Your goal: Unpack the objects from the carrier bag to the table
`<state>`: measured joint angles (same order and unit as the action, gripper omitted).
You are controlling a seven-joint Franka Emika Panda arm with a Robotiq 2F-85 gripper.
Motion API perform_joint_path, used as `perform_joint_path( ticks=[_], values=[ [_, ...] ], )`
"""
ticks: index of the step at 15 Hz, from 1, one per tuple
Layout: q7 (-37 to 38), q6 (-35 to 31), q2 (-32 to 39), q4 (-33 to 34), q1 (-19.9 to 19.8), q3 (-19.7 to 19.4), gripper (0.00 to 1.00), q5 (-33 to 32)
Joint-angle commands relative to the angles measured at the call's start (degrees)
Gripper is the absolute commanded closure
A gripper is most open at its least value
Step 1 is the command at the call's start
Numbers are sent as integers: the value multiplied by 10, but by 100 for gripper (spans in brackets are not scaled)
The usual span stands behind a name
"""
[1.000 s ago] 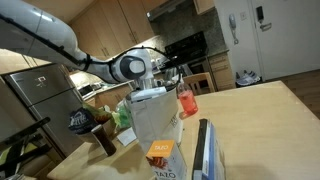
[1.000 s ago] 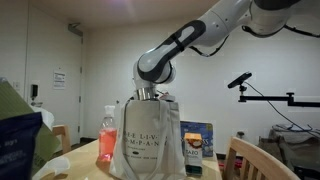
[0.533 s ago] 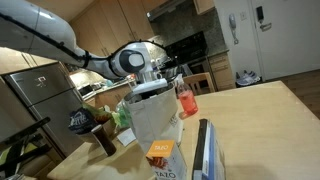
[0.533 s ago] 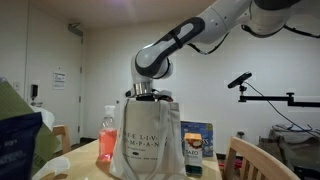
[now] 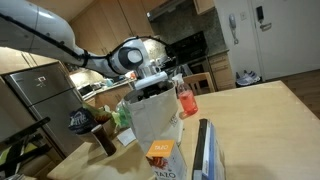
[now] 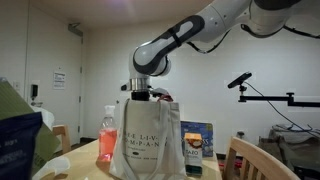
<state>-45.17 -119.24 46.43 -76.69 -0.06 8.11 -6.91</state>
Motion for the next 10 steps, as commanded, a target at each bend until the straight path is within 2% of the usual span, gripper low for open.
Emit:
perform_joint_path(
  ticks=[1,10],
  values=[
    [-21,-22,15,20,2,-3,0,-7],
    [-34,-49,41,32,-1,-7,0,-8]
  ],
)
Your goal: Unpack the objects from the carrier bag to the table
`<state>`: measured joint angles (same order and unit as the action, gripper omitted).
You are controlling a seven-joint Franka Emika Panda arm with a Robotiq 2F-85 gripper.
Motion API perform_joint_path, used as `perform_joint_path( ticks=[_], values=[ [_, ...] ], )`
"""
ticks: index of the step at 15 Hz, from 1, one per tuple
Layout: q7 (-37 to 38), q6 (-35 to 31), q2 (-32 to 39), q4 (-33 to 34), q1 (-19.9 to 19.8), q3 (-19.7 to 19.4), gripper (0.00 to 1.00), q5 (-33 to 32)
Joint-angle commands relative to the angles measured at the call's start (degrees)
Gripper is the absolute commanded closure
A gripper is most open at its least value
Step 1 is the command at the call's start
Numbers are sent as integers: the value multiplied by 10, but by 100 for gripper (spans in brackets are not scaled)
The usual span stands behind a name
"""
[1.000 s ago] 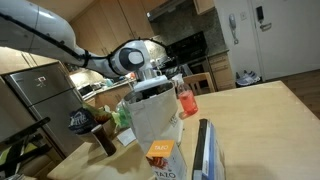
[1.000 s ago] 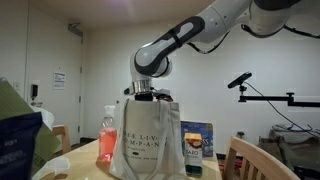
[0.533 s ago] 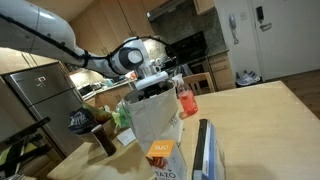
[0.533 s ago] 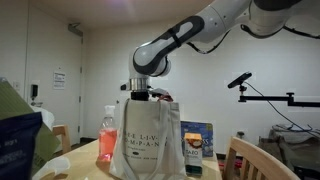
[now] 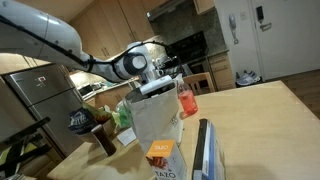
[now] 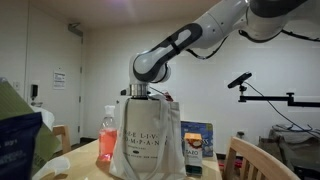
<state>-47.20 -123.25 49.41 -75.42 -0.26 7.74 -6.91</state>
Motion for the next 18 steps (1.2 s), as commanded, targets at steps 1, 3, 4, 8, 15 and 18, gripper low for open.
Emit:
perform_joint_path(
  ticks=[1,3,4,8,15,18],
  values=[
    [-13,-9,12,20,2,-4,0,-8],
    [-11,-3,13,22,3,-4,0,-8],
    [-11,-4,14,22,3,-4,0,-8],
    [-18,-6,22,29,4,-5,0,-12],
    [-25,0,45,54,5,-10,0,-25],
    [-22,8,57,69,7,-12,0,-28]
  ],
)
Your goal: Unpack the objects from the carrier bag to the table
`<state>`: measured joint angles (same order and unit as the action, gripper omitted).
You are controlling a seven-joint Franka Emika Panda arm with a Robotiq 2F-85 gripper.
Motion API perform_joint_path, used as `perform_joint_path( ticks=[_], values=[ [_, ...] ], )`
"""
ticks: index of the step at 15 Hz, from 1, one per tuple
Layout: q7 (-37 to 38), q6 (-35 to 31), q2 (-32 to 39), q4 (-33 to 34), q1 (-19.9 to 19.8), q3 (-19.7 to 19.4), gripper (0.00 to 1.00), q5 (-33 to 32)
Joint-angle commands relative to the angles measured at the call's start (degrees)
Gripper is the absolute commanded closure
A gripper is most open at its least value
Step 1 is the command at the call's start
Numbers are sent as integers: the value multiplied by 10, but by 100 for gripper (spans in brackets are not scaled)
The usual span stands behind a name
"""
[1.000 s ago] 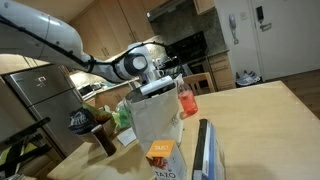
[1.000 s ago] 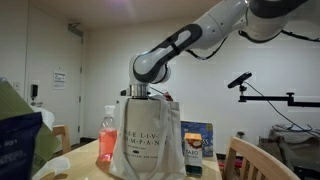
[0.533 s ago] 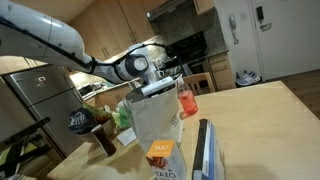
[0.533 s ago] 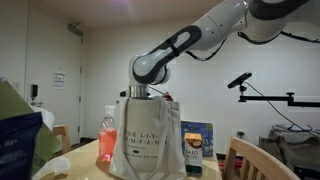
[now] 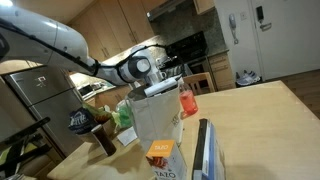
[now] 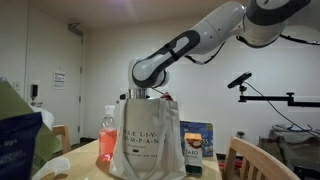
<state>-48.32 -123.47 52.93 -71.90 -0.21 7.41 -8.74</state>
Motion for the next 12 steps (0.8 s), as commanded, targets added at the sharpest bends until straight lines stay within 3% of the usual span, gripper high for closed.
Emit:
perform_joint_path(
  ticks=[1,12],
  values=[
    [-8,11,26,37,7,-10,0,-10],
    [-2,-2,17,23,-5,-17,0,-4]
  ],
)
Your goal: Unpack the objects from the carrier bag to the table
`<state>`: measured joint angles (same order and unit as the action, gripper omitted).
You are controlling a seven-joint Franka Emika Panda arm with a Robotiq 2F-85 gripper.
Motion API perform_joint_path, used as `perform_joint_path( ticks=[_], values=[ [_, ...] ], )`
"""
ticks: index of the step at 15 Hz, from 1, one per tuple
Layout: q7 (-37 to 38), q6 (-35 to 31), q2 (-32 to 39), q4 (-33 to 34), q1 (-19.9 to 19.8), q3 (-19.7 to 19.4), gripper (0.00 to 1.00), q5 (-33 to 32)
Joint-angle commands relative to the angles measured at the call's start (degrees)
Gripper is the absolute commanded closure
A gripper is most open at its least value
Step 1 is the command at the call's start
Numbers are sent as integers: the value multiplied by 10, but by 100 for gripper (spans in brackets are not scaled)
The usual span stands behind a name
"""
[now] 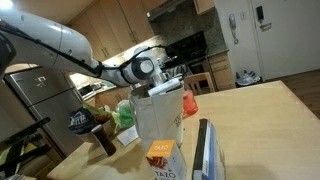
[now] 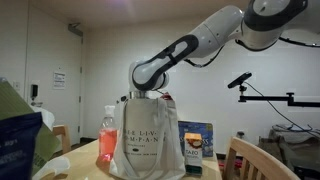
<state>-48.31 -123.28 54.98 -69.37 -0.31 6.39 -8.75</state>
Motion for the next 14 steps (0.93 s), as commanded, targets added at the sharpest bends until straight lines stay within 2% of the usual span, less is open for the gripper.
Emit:
perform_joint_path(
  ticks=[1,14],
  values=[
    [0,-4,-8,-7,-4,-8,0,-4],
    [17,27,-25,-29,25,-11,0,-15]
  ],
)
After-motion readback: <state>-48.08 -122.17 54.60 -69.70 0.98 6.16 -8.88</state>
